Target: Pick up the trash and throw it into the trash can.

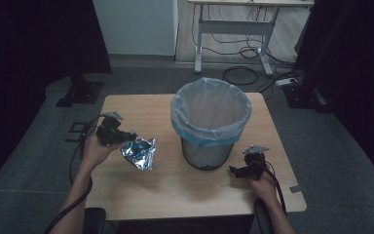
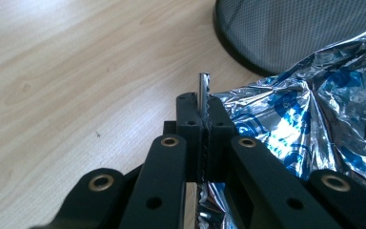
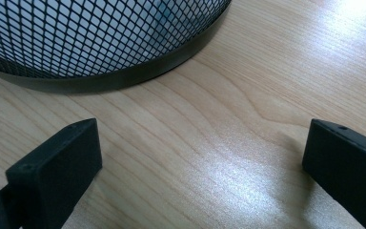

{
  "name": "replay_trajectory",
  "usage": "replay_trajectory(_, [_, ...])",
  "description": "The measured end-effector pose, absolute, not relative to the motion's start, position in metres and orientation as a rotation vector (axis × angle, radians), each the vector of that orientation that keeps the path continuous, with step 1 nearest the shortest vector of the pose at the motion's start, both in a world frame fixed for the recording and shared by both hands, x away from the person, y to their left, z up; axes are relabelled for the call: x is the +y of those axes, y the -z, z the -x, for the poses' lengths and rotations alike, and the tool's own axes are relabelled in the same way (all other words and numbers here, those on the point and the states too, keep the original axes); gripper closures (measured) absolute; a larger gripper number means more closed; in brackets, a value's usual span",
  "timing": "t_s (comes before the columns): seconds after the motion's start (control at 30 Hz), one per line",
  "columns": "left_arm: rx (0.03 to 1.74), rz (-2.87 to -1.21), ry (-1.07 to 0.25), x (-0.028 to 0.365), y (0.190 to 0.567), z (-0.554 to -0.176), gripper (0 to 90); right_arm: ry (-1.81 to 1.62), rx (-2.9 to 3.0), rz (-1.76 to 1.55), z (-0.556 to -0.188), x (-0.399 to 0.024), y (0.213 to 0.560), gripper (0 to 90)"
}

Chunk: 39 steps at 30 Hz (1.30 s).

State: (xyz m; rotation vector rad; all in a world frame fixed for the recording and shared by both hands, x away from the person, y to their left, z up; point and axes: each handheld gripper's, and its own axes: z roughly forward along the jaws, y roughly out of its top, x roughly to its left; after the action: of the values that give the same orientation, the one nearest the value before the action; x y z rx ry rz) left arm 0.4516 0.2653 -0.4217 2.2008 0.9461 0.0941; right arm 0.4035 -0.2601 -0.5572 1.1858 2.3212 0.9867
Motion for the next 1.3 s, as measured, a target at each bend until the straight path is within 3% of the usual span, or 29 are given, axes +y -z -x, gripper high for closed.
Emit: replay_trajectory(1.3, [0.849,-2.213,-0.113,0.228,0.290,-0.482,87.5,-0.988,2.323,-1.186,-0.403,-0.258,0.557,0.0])
